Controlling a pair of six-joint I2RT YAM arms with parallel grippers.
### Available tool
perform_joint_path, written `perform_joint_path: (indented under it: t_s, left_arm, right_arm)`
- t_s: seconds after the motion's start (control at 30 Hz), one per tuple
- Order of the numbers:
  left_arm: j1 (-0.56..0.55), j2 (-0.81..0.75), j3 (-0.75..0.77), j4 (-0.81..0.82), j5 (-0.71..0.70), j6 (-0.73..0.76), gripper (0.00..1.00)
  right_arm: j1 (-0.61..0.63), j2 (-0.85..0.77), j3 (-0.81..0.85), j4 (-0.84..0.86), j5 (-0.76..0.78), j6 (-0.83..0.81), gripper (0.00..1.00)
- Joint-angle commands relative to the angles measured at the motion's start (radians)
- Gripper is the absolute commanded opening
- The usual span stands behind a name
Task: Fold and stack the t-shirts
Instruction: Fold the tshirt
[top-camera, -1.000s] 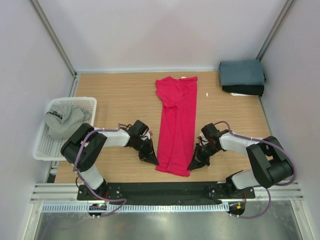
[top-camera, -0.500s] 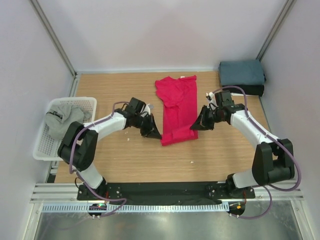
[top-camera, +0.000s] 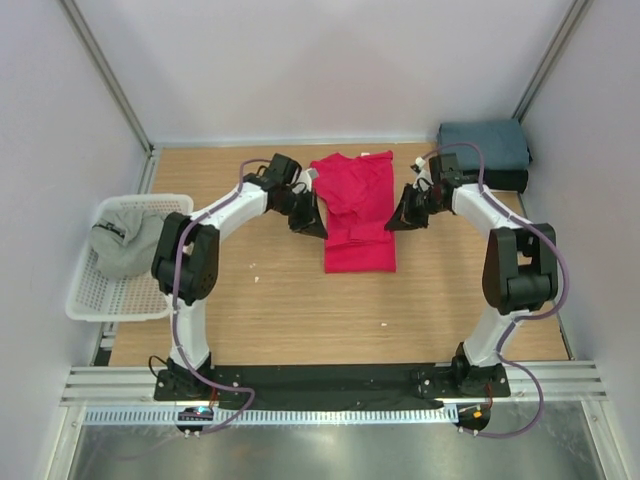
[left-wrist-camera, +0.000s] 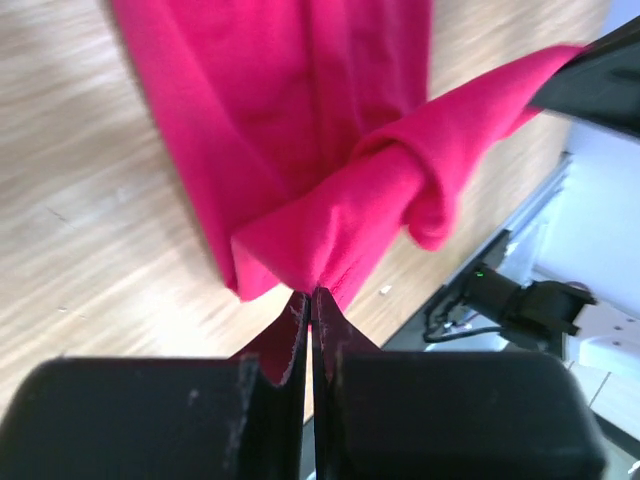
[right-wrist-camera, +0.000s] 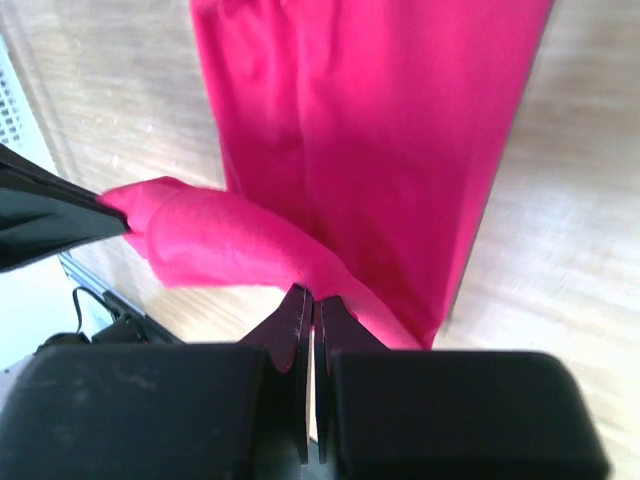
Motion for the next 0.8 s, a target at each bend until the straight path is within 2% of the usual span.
perform_joint_path:
  t_s: [0.0, 0.4, 0.77]
  left_arm:
    - [0.022, 0.033, 0.088, -0.071, -0.034, 0.082, 0.00]
    - [0.043, 0.215, 0.399, -0.087, -0.118, 0.166, 0.00]
    - [0.042, 0.327, 0.507, -0.061, -0.139, 0.180, 0.00]
  right_arm:
    - [-0.016, 0.047, 0.079, 0.049, -0.012, -0.035, 0.01]
    - [-0.019, 0.136, 0.112, 0.184, 0.025, -0.040, 0.01]
    - [-0.028, 0.206, 0.223, 0.270, 0.059, -0.009, 0.01]
